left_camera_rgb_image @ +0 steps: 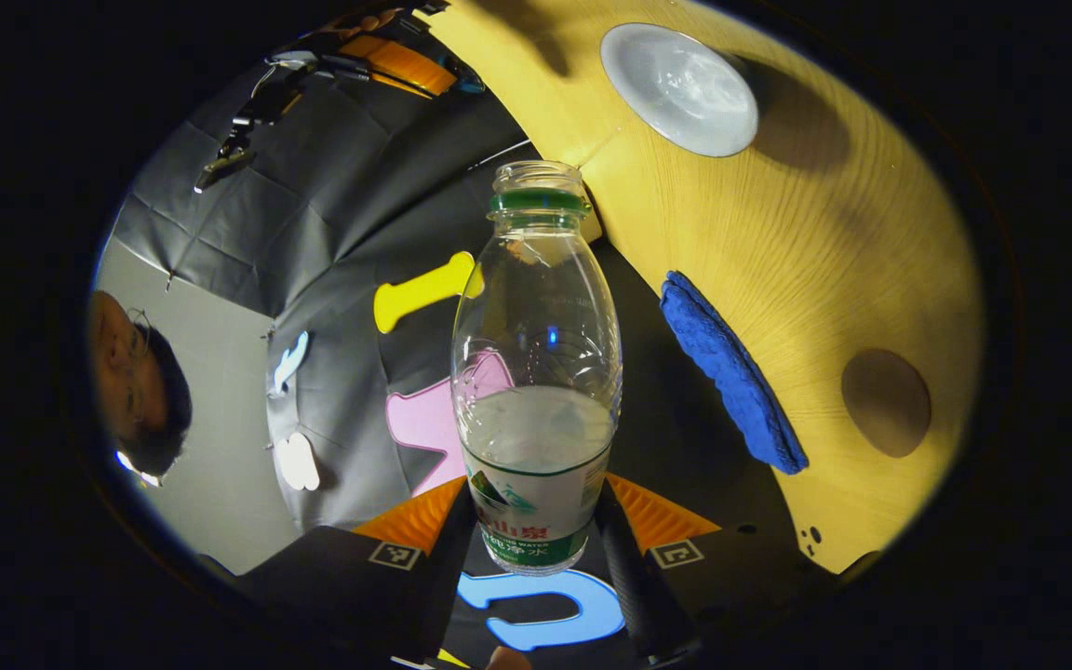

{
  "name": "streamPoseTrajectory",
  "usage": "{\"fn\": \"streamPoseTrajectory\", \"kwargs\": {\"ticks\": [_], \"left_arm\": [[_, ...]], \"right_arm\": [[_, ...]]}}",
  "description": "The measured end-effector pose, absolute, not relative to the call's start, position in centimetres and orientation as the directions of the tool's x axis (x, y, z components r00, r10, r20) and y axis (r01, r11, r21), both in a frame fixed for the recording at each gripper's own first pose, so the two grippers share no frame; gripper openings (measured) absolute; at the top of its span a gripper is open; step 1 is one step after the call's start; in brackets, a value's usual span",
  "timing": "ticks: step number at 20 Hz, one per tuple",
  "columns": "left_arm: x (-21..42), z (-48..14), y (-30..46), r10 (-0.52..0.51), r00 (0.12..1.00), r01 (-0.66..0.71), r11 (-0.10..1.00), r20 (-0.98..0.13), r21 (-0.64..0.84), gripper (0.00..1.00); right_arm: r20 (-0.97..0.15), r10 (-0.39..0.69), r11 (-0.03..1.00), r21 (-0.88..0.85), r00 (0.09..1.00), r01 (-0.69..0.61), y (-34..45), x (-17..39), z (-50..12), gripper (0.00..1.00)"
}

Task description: Open the teacup lid with one hand, grasp the water bottle and pour water into the teacup with the other hand; after pouring, place the water bottle on the coaster and then close the teacup lid.

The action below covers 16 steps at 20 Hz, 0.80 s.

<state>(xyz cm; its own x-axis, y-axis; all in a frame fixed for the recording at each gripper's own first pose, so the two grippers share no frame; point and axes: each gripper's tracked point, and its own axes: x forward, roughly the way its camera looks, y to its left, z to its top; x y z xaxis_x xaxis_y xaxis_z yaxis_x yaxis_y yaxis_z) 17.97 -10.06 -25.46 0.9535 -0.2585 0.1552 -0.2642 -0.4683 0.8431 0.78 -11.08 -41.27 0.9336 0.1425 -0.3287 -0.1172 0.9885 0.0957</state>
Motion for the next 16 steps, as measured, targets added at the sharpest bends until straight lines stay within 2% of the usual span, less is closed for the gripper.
{"fn": "streamPoseTrajectory", "kwargs": {"ticks": [2,3,4,6,9,13,16], "left_arm": [[18.3,-25.9,-9.1,-0.212,0.968,-0.212,-0.400,0.135,0.892,0.74],[18.2,-26.1,-8.7,-0.188,0.975,-0.180,-0.350,0.120,0.919,0.74],[18.1,-26.5,-8.3,-0.156,0.983,-0.140,-0.267,0.101,0.954,0.74],[17.7,-27.8,-7.8,-0.094,0.994,-0.055,-0.076,0.047,0.996,0.74],[17.3,-28.6,-7.3,-0.023,1.000,0.023,0.203,-0.018,0.979,0.74],[17.8,-30.8,-6.0,0.066,0.989,0.067,0.606,-0.134,0.792,0.74],[18.2,-31.4,-4.6,0.079,0.981,0.041,0.806,-0.176,0.591,0.74]], "right_arm": [[-0.334,0.140,0.989,0.091,0.932,-0.116,-11.0,1.0,-41.4,0.25],[-0.338,0.140,0.989,0.092,0.931,-0.116,-10.9,1.0,-41.5,0.35],[-0.341,0.138,0.989,0.094,0.930,-0.113,-10.8,1.0,-41.7,0.25],[-0.343,0.136,0.989,0.101,0.930,-0.107,-10.5,1.1,-41.7,0.25],[-0.340,0.136,0.989,0.102,0.930,-0.107,-9.7,1.4,-41.5,0.25],[-0.336,0.143,0.988,0.096,0.931,-0.117,-8.6,1.7,-41.0,0.25],[-0.337,0.142,0.989,0.096,0.931,-0.116,-8.0,1.7,-40.8,0.25]]}}
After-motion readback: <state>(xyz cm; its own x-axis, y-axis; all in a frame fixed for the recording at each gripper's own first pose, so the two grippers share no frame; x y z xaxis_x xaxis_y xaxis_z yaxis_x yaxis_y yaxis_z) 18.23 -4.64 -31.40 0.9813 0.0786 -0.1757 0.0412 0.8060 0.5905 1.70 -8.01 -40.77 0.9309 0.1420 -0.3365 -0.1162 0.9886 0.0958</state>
